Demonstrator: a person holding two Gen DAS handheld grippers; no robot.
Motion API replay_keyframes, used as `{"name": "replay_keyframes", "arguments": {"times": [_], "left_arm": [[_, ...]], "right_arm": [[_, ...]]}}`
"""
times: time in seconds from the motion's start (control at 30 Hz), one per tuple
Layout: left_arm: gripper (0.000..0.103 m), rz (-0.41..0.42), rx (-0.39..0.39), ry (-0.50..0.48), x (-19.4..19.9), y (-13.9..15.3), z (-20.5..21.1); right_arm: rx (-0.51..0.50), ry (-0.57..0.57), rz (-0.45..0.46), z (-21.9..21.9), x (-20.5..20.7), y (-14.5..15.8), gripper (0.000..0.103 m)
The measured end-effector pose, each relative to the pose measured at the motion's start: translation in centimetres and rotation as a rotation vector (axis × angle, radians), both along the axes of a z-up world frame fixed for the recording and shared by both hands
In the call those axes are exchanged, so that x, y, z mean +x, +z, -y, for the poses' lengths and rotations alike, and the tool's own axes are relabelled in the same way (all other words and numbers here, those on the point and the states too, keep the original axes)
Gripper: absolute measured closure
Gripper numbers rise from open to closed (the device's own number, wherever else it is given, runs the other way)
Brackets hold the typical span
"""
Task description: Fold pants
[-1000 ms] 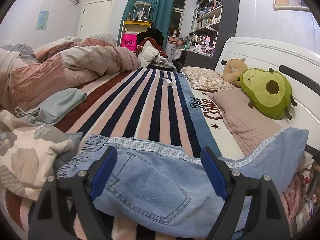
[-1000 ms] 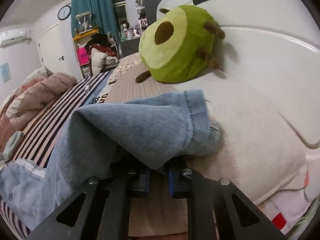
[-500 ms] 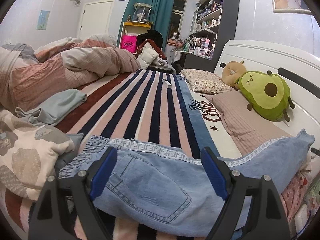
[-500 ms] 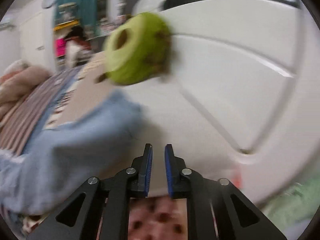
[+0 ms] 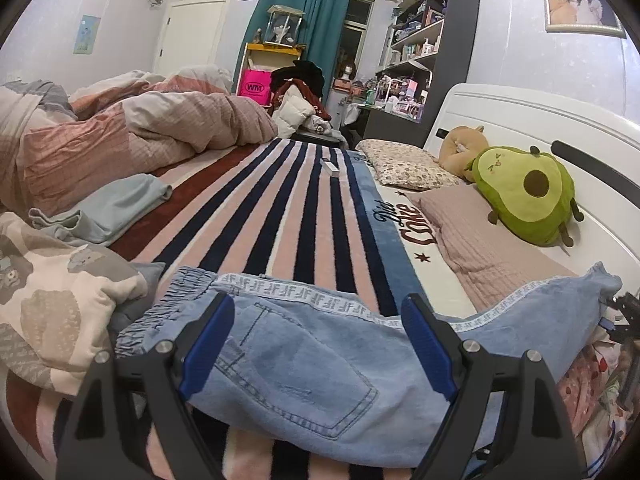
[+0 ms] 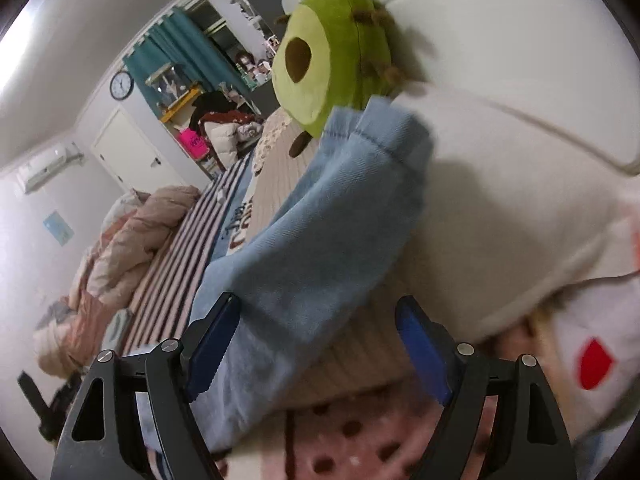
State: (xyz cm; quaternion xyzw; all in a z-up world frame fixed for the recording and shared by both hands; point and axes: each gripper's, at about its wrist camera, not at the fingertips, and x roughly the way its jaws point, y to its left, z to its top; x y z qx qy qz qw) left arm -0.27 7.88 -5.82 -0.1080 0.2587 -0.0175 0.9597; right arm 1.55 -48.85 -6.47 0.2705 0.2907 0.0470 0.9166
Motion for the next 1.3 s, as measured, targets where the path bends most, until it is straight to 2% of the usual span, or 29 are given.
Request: {"name": "replay_keyframes", "arguments": {"times": [0.03,0.1,0.13,0.17,0.23,0.3,0.4,0.47,0.57,0.67,0.8,0.87,0.93,1.03,1.1,1.17,1.23,1.3], "left_arm": [[0.02,-0.006,0.003,0.008,0.1,-0.2,-0.2],[0.02,-0.017,0.005,0.018,0.2,-0.5,-0.6],[0.02,-0.021,0.002,0.02,0.2,-0.6,-0.9],[0.02,-0.023,0.0,0.021,0.2,-0.7,-1.0],[0.02,-0.021,-0.004,0.025,0.1,-0.8,-1.5],[0.02,-0.017,-0.017,0.028,-0.1,-1.0,-2.2],[0.02,-0.008,-0.041,0.03,-0.5,-1.0,-3.2],[0.02,0.0,-0.046,0.027,-0.9,-0.9,-3.8],[0.02,0.002,-0.052,-0.012,-1.5,-0.8,-4.4],[0.02,0.005,-0.051,-0.052,-2.0,-0.9,-4.4],[0.02,0.003,-0.061,-0.093,-2.5,-1.0,-4.6],[0.02,-0.004,-0.072,-0.12,-2.5,-1.1,-4.6],[0.018,-0.02,-0.081,-0.157,-2.4,-1.4,-4.3],[0.018,-0.043,-0.089,-0.181,-2.1,-1.9,-3.6],[0.018,-0.057,-0.111,-0.199,-1.9,-2.2,-3.1],[0.018,-0.058,-0.142,-0.23,-1.8,-2.3,-2.5],[0.018,-0.058,-0.155,-0.253,-1.6,-2.3,-1.7],[0.018,-0.061,-0.166,-0.285,-1.2,-2.1,-0.5]], "right_arm": [[0.013,-0.007,0.018,0.0,0.5,-0.3,0.027],[-0.015,-0.023,0.052,-0.7,1.9,0.0,0.051],[-0.028,-0.016,0.053,-1.2,2.3,0.3,0.084],[-0.042,-0.013,0.04,-2.0,3.0,0.5,0.091],[-0.128,-0.039,0.061,-4.0,3.2,1.7,0.095],[-0.224,-0.03,0.126,-6.6,2.6,3.6,0.096],[-0.29,0.039,0.218,-10.6,2.0,6.3,0.096],[-0.368,0.129,0.272,-14.8,1.7,8.0,0.096],[-0.47,0.274,0.302,-21.2,1.7,8.4,0.096],[-0.481,0.424,0.248,-27.0,2.8,6.5,0.096],[-0.547,0.625,0.107,-34.5,3.8,0.7,0.096],[-0.567,0.702,-0.011,-37.3,4.5,-2.9,0.096],[-0.588,0.769,-0.11,-38.8,4.5,-5.8,0.093],[-0.641,0.792,-0.143,-39.1,3.1,-7.6,0.091],[-0.612,0.804,-0.131,-38.4,2.4,-7.1,0.085],[-0.506,0.825,-0.117,-37.4,1.8,-6.2,0.063],[-0.436,0.833,-0.078,-36.9,1.0,-5.3,0.059],[-0.453,0.786,-0.036,-36.3,0.7,-3.8,0.059]]}}
